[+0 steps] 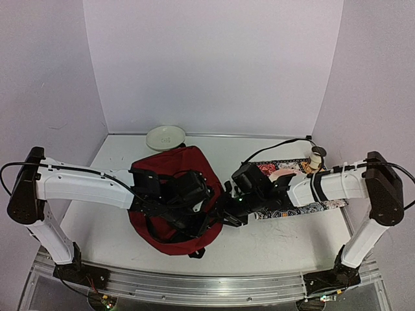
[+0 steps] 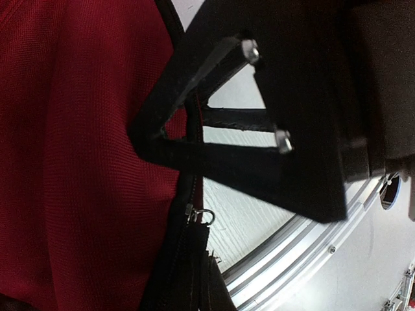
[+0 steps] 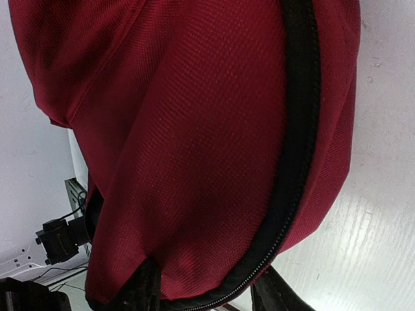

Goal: Pack the student bag
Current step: Hold the largest pocket of the student bag, then zip the largest pocket of the bag in the student bag.

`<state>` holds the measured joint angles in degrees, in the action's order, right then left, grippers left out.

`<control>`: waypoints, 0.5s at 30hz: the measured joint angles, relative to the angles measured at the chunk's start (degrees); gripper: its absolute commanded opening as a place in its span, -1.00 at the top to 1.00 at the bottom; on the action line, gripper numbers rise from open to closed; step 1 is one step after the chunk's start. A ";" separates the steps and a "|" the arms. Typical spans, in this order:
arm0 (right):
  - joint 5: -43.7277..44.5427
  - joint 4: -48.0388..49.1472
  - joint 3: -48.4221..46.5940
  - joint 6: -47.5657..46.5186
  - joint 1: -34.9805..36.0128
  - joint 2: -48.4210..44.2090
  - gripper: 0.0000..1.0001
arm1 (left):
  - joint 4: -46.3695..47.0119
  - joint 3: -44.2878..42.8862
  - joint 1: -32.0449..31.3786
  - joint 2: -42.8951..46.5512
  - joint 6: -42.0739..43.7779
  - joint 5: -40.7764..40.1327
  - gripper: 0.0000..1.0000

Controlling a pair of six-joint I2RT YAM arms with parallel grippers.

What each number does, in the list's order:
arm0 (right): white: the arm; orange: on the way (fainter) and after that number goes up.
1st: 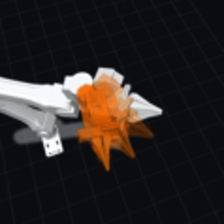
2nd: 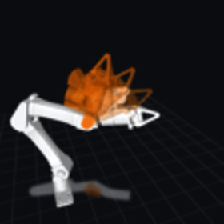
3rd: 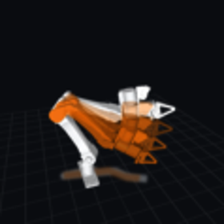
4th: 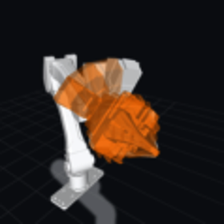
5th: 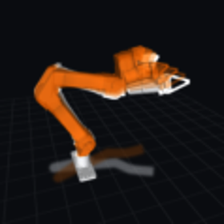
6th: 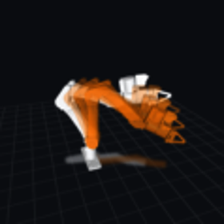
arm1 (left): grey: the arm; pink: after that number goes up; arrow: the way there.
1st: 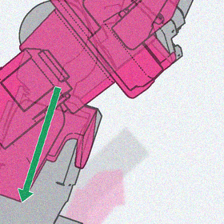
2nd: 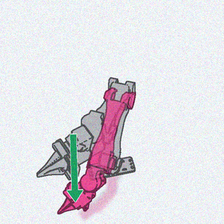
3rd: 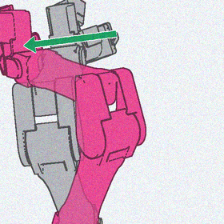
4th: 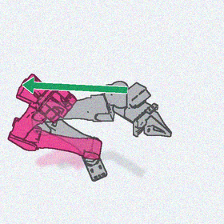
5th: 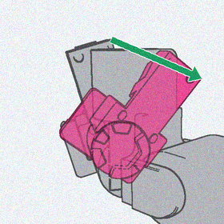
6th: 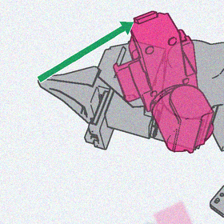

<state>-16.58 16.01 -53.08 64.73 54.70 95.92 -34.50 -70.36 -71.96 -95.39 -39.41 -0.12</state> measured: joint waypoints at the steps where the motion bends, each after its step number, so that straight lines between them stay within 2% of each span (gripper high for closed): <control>1: -0.11 0.26 0.00 -0.10 0.00 0.33 0.53 | 0.01 0.08 0.00 0.02 -0.06 0.00 1.00; 3: -0.10 0.38 0.00 0.35 0.00 0.84 0.78 | 0.04 0.51 0.00 0.27 -0.09 0.00 1.00; 6: 0.40 -0.17 -0.07 -0.50 -0.19 0.93 1.00 | 0.10 1.90 0.01 1.11 -0.39 0.00 1.00; 15: 0.55 -7.86 -4.38 -8.02 -5.96 0.93 1.00 | 0.70 8.15 0.02 6.71 -2.18 0.59 1.00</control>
<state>-16.03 8.15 -57.46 56.71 48.73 96.86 -33.80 -62.21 -71.94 -88.69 -41.59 0.47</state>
